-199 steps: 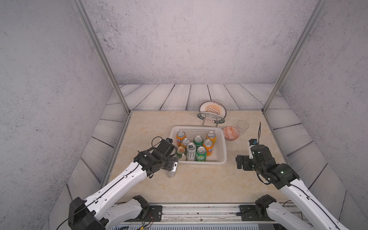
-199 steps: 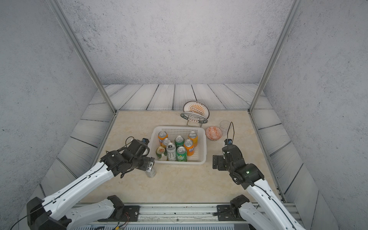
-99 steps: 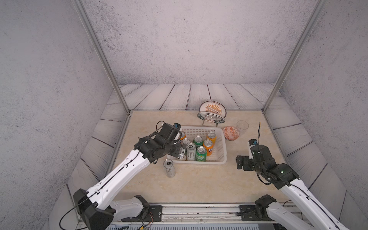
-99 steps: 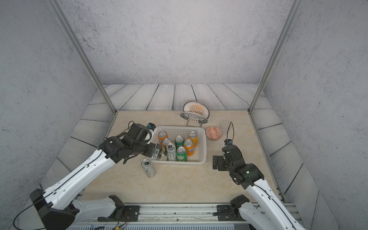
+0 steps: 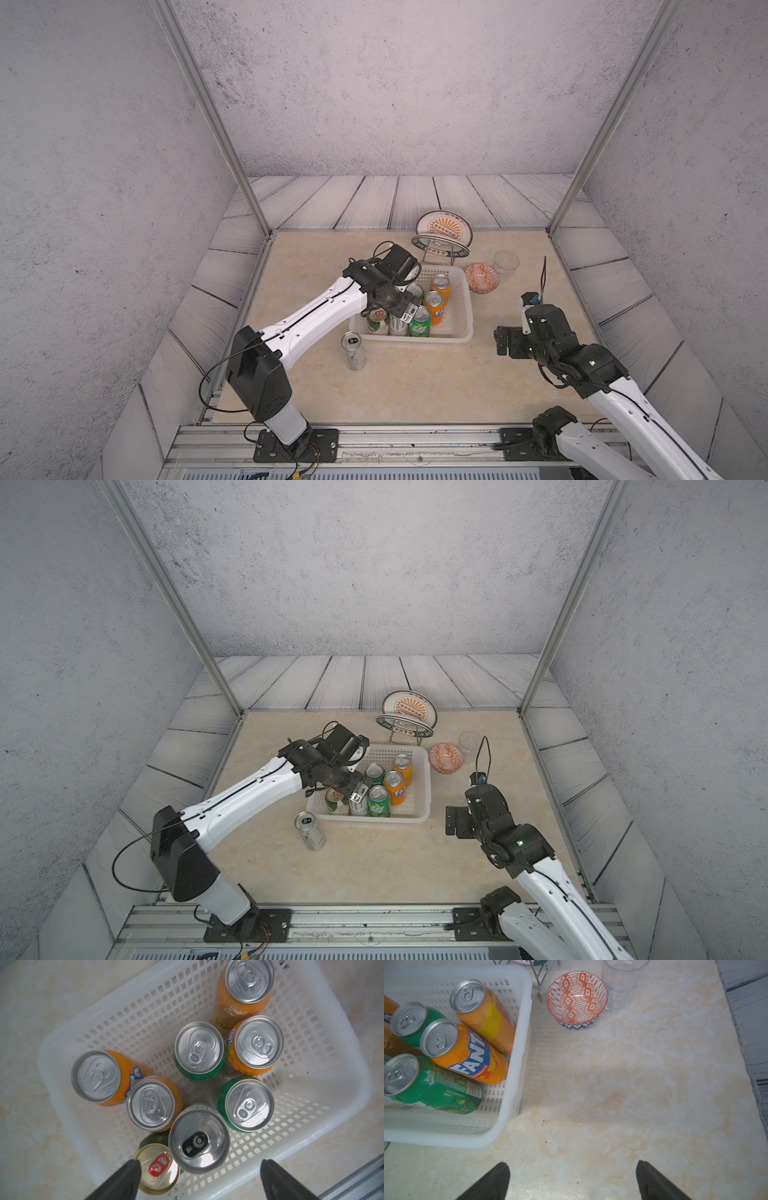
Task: Take out the drinks from the basket
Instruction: Pick up the drink from the basket.
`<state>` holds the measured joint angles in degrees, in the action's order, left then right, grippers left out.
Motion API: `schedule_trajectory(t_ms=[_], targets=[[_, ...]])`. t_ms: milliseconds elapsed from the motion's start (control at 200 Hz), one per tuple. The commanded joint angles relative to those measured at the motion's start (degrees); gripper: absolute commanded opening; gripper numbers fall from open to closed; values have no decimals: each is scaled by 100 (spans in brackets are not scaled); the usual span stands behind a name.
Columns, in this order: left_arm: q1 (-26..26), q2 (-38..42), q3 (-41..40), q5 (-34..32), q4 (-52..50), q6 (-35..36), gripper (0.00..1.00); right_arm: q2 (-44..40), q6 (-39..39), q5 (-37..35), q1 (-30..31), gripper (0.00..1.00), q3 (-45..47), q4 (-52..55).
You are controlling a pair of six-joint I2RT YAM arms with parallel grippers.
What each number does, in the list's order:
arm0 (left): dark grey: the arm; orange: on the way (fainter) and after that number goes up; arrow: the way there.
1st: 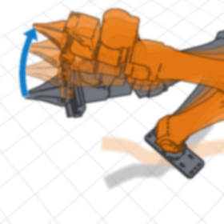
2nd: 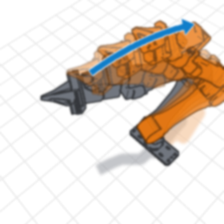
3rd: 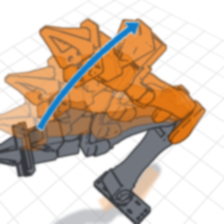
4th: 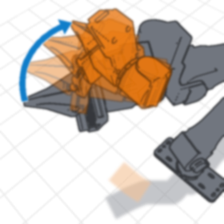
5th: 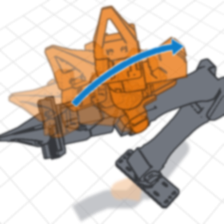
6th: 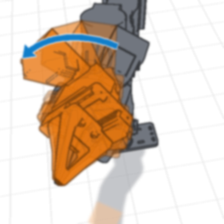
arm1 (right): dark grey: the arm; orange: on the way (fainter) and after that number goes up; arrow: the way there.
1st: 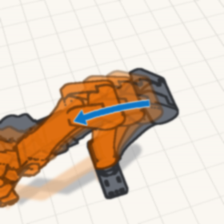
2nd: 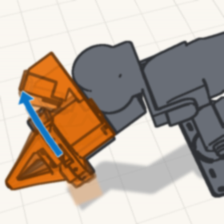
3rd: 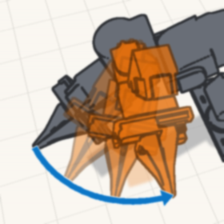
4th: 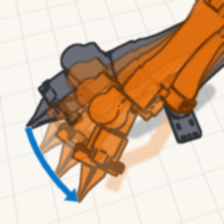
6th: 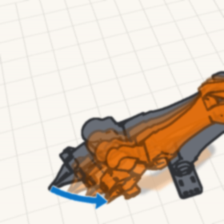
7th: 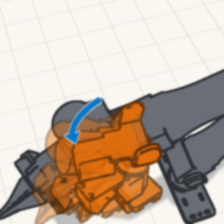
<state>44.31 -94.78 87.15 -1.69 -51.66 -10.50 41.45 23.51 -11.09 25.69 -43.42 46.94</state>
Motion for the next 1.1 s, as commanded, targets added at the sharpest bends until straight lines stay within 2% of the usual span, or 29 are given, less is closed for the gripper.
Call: schedule_trajectory(t_ms=[0,140,600,846,1096], targets=[[24,-234,240,-8,-281,125,95,-98,35,-106,-14,100,-22,118],[25,-440,210,184,-147,93,91,-85,36,-104,-16,99,-9,106],[20,-881,232,190,-169,57,76,-102,54,-121,-3,99,39,79],[25,-858,271,187,-203,56,65,-102,49,-113,-12,100,37,70],[24,-643,390,219,-291,74,60,-101,40,-108,-12,99,52,61]])
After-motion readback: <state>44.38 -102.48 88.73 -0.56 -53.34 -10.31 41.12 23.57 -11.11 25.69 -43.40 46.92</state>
